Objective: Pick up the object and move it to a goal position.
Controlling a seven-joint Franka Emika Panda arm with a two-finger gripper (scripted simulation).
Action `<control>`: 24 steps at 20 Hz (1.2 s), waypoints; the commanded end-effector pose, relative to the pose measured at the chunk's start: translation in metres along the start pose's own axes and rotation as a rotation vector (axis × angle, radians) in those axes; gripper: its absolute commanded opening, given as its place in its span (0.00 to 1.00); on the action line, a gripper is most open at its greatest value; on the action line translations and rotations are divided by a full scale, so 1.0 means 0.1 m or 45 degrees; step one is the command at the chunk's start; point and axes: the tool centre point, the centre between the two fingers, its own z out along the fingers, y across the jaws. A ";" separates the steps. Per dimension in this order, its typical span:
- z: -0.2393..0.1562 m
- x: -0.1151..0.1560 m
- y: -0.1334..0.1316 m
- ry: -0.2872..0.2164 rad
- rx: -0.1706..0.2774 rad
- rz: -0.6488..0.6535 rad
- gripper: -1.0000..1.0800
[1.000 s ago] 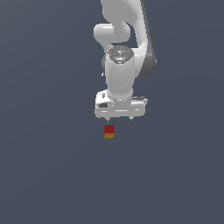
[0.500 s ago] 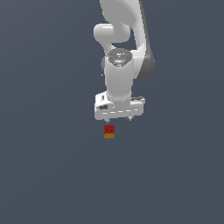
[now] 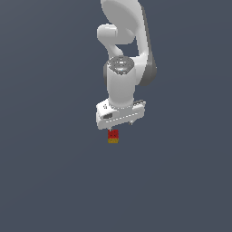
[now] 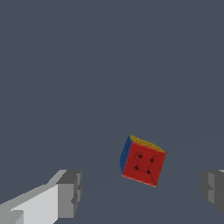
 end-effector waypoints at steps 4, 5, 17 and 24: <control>0.11 -0.04 0.05 -0.009 -0.007 -0.192 0.96; 0.12 -0.05 0.06 -0.011 -0.008 -0.227 0.96; 0.34 -0.14 0.15 -0.030 -0.013 -0.647 0.96; 0.47 -0.19 0.20 -0.039 -0.011 -0.892 0.96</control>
